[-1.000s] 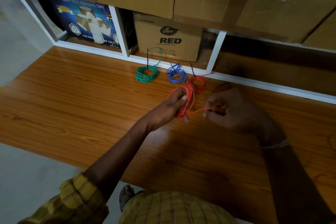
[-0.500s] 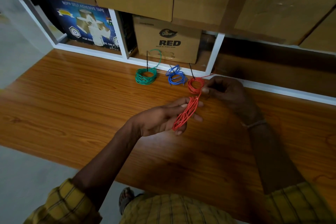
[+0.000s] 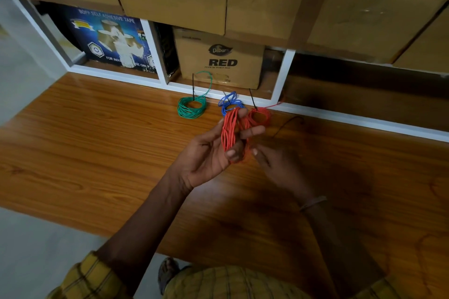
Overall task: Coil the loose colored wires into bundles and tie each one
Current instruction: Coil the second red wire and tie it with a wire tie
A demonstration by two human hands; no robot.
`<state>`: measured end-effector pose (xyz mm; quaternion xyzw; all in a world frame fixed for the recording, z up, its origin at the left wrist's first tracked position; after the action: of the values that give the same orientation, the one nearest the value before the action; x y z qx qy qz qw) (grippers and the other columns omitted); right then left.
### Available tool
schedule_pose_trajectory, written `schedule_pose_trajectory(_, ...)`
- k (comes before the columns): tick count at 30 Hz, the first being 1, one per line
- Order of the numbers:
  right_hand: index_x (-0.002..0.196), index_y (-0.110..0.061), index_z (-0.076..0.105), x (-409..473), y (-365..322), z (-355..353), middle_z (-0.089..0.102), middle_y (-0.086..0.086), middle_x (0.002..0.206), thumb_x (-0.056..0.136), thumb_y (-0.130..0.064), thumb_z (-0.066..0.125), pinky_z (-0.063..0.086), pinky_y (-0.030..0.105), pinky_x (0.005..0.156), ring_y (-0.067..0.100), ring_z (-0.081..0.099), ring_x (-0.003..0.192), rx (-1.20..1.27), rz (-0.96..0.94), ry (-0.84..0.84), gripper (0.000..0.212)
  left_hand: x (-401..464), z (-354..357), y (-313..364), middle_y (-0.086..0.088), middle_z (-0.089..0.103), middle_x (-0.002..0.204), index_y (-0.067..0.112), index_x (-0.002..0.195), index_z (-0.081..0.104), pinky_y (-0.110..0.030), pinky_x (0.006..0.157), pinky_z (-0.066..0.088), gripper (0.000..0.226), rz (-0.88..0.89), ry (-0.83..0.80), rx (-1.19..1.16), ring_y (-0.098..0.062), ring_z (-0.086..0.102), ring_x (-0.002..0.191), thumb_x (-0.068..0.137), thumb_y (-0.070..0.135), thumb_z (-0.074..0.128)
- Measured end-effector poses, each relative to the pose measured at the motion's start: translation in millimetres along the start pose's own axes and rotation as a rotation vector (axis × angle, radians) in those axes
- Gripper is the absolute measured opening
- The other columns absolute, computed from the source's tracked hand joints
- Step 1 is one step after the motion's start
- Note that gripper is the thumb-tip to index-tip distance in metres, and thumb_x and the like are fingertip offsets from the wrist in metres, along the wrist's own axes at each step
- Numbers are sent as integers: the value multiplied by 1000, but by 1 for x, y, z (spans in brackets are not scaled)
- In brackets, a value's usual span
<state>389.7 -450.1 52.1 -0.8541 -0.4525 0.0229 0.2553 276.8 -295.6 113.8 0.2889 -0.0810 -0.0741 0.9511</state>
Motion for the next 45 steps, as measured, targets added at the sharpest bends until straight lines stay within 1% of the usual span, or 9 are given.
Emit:
schedule_pose_trajectory(3, 146, -34, 42, -2, 6, 14, 72, 14, 105, 104, -37, 41, 56, 47, 77, 38, 69, 89, -138, 65, -152, 42, 6, -4, 6, -38, 25, 163, 14, 165, 23, -28, 73, 51, 52, 53, 40, 19, -10, 60, 67, 116, 32, 15)
schedule_pose_trajectory(13, 145, -16, 42, -30, -48, 31, 66, 15, 122, 100, -24, 51, 54, 45, 93, 35, 64, 113, -120, 62, -580, 46, 22, -36, 29, -25, 48, 143, 19, 150, 44, -32, 78, 60, 39, 314, 327, -56, -21, 71, 83, 115, 31, 31)
schedule_pose_trajectory(22, 112, -7, 65, -33, -85, -71, 71, 7, 68, 103, -10, 58, 55, 30, 50, 16, 68, 51, 578, 67, -621, 12, 9, -41, 13, -22, 66, 102, 11, 142, 43, -51, 86, 58, 36, 123, 495, 972, -29, 70, 83, 113, 33, 39)
schedule_pose_trajectory(25, 106, -1, 68, -21, -68, -98, 72, 15, 73, 99, -8, 62, 56, 30, 54, 27, 69, 57, 761, -13, -537, 12, 4, -28, 4, -12, 60, 87, 5, 131, 45, -27, 71, 53, 27, 40, 418, 1134, -21, 67, 72, 115, 25, 37)
schedule_pose_trajectory(28, 96, -9, 71, -14, -47, -105, 70, 7, 75, 92, -26, 71, 58, 56, 78, 38, 63, 71, 965, -41, -379, 17, 4, -18, -3, -13, 60, 76, 0, 122, 45, -23, 70, 49, 26, -42, 324, 1236, -22, 66, 67, 115, 24, 36)
schedule_pose_trajectory(30, 90, -12, 72, -10, -31, -102, 62, 15, 72, 82, -40, 81, 56, 58, 94, 39, 63, 80, 1213, 62, -284, 30, 4, -15, -5, -19, 59, 77, -2, 123, 45, -26, 71, 50, 29, -104, 294, 1244, -24, 64, 66, 115, 25, 36)
schedule_pose_trajectory(33, 94, -6, 72, -3, -17, -97, 45, 5, 56, 79, -45, 83, 60, 35, 66, 16, 58, 53, 1389, 193, -235, 44, 0, -10, -6, -19, 60, 75, 3, 130, 46, -31, 76, 53, 31, -208, 273, 1242, -23, 64, 69, 115, 28, 37)
schedule_pose_trajectory(38, 94, -2, 68, 17, -11, -100, 46, 0, 59, 98, -30, 55, 36, 24, 43, 9, 36, 44, 1066, 232, -109, 30, -4, -2, -8, -39, 58, 113, 7, 141, 47, -43, 78, 52, 33, -291, 109, 1079, -24, 61, 72, 115, 26, 40)
schedule_pose_trajectory(45, 112, 9, 63, 27, 8, -52, 42, 6, 59, 96, -24, 65, 26, 16, 36, 5, 33, 37, 918, 384, -17, 36, -6, 6, -14, -37, 45, 150, 6, 153, 41, -33, 70, 49, 43, -202, 31, 556, -22, 57, 69, 113, 23, 34)
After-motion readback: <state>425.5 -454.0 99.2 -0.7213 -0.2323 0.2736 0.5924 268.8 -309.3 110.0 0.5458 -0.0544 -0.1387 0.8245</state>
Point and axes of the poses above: each hand's wrist, its own x-axis towards the middle knuckle, its own z-axis out of the palm, y = z × x, the point moved 3 cm from there along x, towards the middle knuckle
